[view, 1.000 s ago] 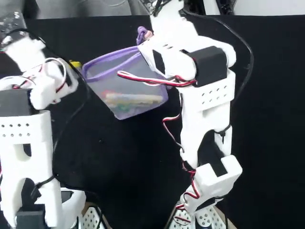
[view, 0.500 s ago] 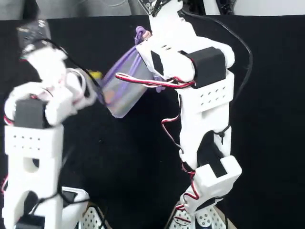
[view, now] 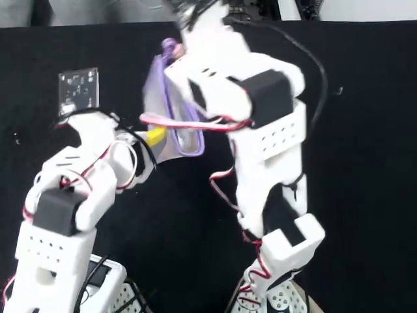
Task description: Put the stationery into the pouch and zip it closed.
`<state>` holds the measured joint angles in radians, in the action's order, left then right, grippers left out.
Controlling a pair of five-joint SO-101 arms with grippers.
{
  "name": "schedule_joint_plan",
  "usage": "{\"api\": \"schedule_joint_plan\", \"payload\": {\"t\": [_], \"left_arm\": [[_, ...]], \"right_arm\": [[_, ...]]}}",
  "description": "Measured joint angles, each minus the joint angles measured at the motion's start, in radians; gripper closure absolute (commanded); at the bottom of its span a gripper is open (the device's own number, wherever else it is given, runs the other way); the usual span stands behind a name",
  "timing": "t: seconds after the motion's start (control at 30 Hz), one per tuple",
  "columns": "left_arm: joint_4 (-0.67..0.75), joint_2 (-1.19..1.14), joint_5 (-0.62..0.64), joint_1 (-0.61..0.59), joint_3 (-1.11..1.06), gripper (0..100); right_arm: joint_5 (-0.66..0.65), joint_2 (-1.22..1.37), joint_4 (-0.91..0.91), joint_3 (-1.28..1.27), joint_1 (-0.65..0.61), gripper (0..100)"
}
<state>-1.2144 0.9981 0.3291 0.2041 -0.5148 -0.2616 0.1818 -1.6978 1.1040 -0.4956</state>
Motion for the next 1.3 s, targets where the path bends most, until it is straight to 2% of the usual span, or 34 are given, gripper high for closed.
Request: {"api": "schedule_joint_plan", "payload": {"t": [0.2, 0.57, 0.7, 0.83, 1.13, 1.3], "left_arm": [[0.002, 0.117, -0.02, 0.0, -0.049, 78], [-0.104, 0.463, -0.299, -0.003, -0.051, 78], [-0.104, 0.589, -0.354, -0.143, -0.049, 78], [-0.104, 0.605, -0.356, -0.276, -0.049, 78], [-0.087, 0.606, -0.393, -0.313, -0.049, 78], [-0.055, 0.606, -0.4, -0.402, -0.049, 78]], "right_arm": [[0.0, -0.003, -0.032, 0.002, -0.104, 98.7], [0.0, -0.005, -0.038, -0.031, -0.141, 98.7], [0.002, -0.005, -0.038, -0.074, -0.141, 98.7], [0.002, -0.023, -0.038, -0.097, -0.143, 98.7], [0.002, -0.147, -0.038, -0.308, -0.166, 98.7], [0.002, -0.315, -0.038, -0.516, -0.169, 98.7]]}}
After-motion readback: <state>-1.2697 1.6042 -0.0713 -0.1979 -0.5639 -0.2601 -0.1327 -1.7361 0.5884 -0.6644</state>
